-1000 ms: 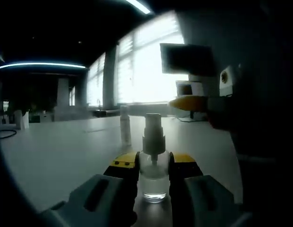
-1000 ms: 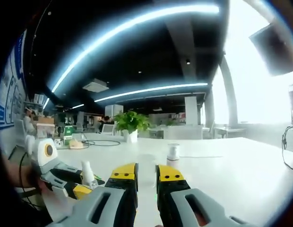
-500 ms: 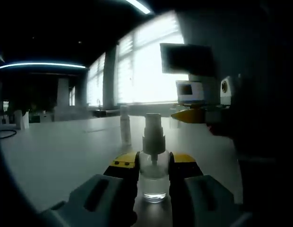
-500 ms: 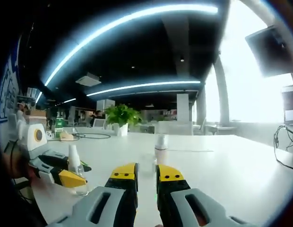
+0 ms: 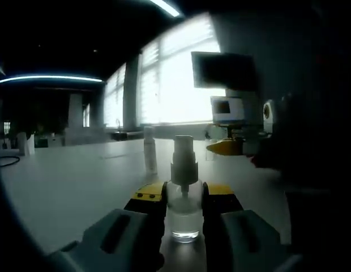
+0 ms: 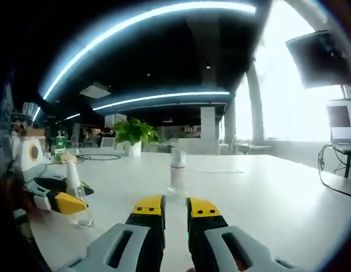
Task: Clamp pump bottle remove cover press pump head put on cover
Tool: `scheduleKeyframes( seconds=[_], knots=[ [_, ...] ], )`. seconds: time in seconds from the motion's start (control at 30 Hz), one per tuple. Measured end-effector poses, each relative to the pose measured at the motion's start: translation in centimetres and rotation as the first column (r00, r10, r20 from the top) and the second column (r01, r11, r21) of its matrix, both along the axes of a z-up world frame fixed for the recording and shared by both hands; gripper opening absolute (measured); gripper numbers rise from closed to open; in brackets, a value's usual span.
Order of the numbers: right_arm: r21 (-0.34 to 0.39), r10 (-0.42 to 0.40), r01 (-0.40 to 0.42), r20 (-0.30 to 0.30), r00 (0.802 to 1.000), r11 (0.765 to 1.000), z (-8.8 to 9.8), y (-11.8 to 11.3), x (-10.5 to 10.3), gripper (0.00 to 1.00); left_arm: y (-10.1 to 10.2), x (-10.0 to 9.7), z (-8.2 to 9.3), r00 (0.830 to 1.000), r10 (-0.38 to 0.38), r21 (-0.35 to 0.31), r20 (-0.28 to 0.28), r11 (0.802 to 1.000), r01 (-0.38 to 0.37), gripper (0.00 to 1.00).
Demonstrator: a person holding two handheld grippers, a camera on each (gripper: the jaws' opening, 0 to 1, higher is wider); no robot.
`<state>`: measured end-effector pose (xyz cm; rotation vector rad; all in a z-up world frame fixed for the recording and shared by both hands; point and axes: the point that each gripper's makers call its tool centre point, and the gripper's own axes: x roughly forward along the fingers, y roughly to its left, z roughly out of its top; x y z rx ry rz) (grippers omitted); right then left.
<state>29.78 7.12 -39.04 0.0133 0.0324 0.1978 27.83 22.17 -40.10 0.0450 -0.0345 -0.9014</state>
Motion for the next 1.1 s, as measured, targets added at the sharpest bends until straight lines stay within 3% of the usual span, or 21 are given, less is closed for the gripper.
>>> scheduleKeyframes(
  seconds=[0.6,1.1],
  knots=[
    [-0.038,-0.040,0.036,-0.089,0.995,0.999,-2.9,-1.2,0.9,0.10,-0.1,-0.1,0.0,1.000,0.000,0.003,0.002,1.000,0.000,0.16],
    [-0.076,-0.055,0.046,-0.121,0.991,0.996,-3.6,-1.3,0.9,0.10,-0.1,-0.1,0.0,1.000,-0.001,0.004,0.004,1.000,0.001,0.16]
  ],
)
